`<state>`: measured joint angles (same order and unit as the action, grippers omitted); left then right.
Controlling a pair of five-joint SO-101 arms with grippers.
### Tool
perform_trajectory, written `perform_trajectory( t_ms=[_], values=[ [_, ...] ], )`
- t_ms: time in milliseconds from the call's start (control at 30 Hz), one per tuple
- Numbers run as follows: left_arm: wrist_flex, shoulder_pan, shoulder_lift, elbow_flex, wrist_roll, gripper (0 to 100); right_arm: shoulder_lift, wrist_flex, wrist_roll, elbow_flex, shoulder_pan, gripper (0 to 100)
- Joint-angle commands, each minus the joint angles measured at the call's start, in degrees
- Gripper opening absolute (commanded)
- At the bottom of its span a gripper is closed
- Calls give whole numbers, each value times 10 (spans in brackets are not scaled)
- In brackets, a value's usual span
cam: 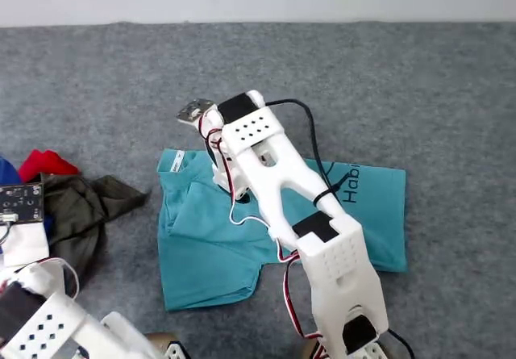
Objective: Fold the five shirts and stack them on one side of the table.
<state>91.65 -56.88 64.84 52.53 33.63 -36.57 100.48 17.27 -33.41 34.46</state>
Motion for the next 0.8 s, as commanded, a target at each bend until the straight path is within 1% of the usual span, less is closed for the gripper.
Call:
perform_trajectory(
  t_ms=[0,100,267,400,500,633,767],
  values=[
    [-1,4,4,-2,2,15,65,22,4,-22,10,133],
    [-2,4,4,4,2,15,80,10,5,-25,42,133],
    [-3,16,4,4,2,15,72,-55,6,-25,97,132],
    [-3,27,4,2,2,15,44,-96,6,-25,118,132],
    [-3,25,4,0,2,15,8,-113,6,-25,113,132],
    [-3,23,4,-1,2,15,-35,-113,6,-25,73,132],
    [1,22,4,-24,2,15,-36,-109,6,-25,37,132]
  ],
)
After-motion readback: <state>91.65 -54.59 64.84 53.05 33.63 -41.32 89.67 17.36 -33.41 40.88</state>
